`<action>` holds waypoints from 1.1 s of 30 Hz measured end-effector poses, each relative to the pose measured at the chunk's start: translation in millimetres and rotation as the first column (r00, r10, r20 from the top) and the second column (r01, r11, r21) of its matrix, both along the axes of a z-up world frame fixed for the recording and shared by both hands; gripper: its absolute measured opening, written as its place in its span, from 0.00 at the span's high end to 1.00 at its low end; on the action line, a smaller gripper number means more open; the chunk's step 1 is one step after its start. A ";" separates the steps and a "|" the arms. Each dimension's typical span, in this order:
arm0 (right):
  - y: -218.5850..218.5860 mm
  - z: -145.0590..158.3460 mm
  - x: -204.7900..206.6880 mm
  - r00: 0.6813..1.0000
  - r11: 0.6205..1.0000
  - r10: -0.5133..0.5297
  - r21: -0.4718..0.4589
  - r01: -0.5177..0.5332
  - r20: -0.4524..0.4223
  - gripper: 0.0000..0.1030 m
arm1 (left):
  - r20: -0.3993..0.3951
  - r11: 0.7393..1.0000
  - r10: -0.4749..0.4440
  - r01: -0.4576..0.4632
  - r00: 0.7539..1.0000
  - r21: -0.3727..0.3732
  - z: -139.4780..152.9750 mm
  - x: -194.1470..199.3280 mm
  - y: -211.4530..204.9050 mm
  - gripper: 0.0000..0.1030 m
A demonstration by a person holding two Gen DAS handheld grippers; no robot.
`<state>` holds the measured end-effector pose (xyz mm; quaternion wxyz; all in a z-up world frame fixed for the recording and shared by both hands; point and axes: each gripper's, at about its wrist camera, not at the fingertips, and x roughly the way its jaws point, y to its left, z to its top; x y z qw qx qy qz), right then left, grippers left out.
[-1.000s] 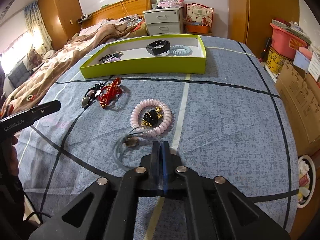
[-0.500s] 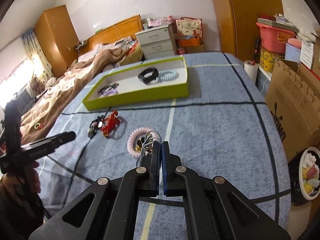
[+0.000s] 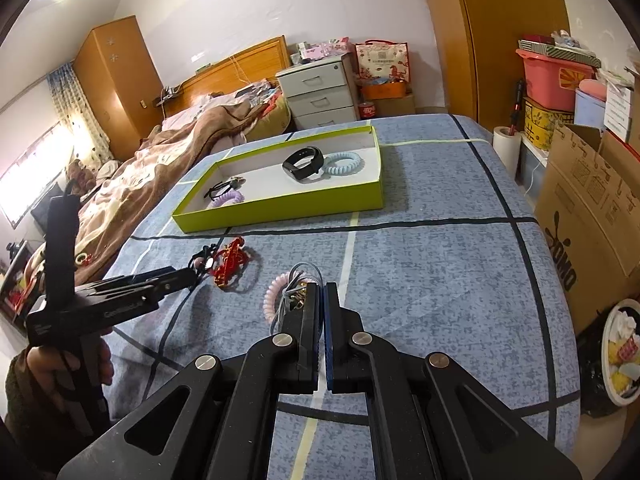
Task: Organize jewelry
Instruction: 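Grasp the black hair tie with bear charm with left gripper while right holds grey cable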
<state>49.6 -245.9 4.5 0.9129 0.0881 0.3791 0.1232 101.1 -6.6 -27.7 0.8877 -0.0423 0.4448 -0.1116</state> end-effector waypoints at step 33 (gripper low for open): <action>0.6 -1.0 4.3 1.000 1.000 -0.003 0.016 0.003 -0.005 0.98 | 0.037 1.000 -0.001 0.000 0.999 0.022 -1.0 1.5 4.8 0.75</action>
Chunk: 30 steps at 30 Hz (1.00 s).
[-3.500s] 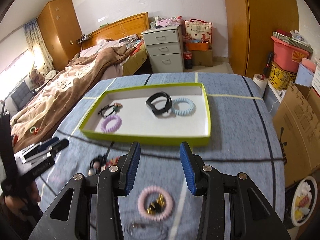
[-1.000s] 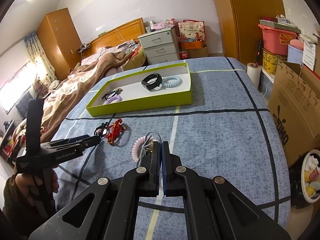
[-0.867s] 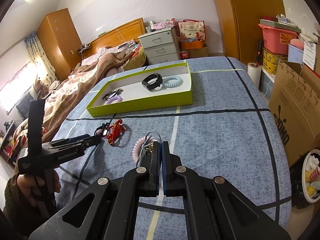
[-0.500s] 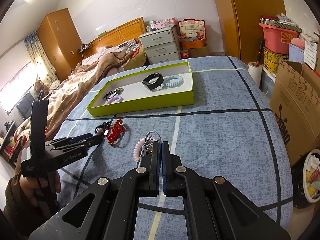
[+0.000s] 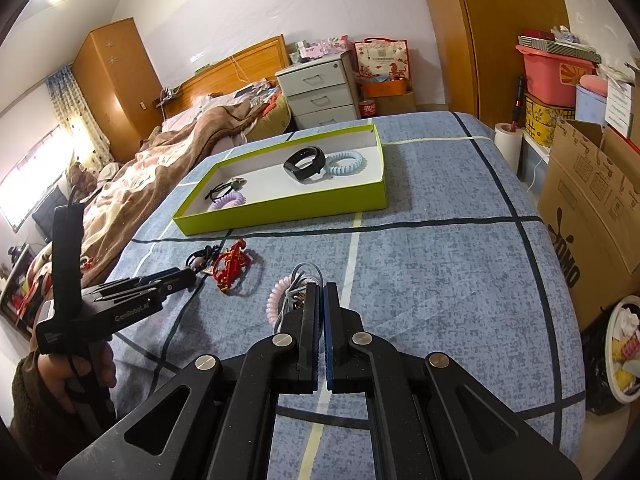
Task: Organize jewelry
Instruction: 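Grasp the black hair tie with bear charm with left gripper while right holds grey cable, then carry the grey cable and bear hair tie into the green box with both grippers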
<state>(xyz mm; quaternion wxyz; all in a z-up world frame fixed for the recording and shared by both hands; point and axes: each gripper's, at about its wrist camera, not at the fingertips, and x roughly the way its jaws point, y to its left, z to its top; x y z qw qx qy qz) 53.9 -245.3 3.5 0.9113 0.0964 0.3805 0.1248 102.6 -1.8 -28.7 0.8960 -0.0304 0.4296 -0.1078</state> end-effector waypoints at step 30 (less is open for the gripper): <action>15.4 38.1 25.9 0.996 1.000 -0.008 -0.002 0.008 0.085 0.98 | 0.137 0.998 -0.020 0.028 0.990 -0.058 59.4 11.4 15.4 0.75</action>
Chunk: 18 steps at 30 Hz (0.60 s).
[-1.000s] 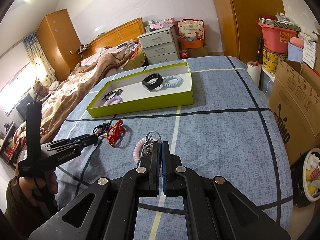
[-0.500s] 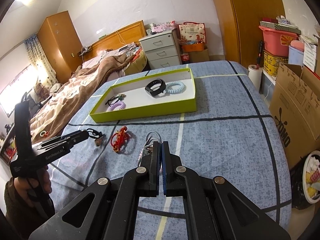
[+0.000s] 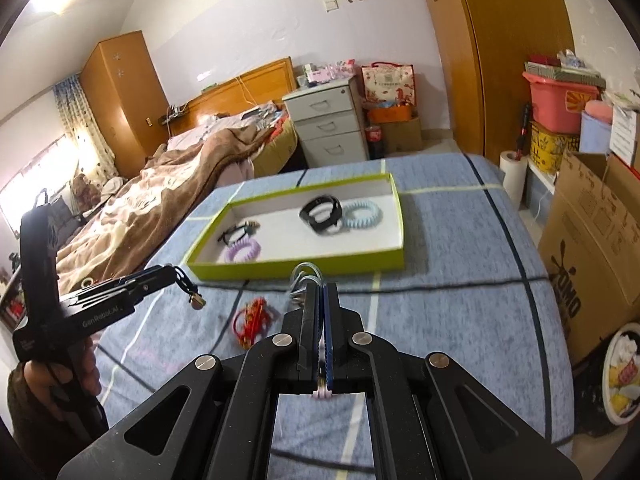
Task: Organize jewelry
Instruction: 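Carry the grey cable and bear hair tie into the green box with both grippers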
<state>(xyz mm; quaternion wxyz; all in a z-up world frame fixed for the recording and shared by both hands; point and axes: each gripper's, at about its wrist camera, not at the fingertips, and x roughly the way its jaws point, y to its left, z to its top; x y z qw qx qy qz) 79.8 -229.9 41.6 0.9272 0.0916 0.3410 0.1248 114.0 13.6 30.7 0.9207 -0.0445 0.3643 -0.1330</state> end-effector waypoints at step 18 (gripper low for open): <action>0.5 -0.3 81.4 0.999 0.999 -0.033 -0.013 0.032 -0.043 0.98 | 0.016 0.999 -0.040 0.040 0.999 -0.021 23.2 62.6 -15.1 0.75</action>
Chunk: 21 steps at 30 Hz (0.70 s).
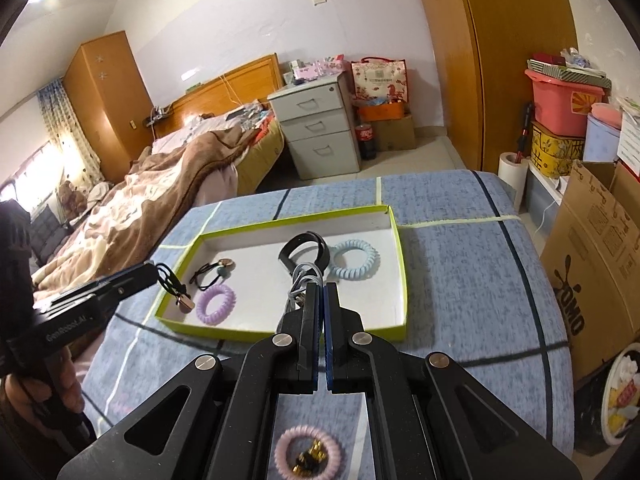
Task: Organize jewelry
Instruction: 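Carry the grey cable and bear hair tie into the green box with both grippers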
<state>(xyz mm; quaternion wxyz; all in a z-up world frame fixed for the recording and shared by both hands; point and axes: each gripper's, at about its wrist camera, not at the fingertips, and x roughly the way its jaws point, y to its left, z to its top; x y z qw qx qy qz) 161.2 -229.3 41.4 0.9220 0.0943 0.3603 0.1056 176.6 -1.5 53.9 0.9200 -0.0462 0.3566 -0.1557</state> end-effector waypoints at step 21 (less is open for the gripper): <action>-0.9 -47.1 55.7 0.989 0.999 0.010 -0.050 -0.017 -0.147 0.98 | -0.138 1.000 -0.024 0.026 0.990 0.012 -49.7 52.1 -22.6 0.75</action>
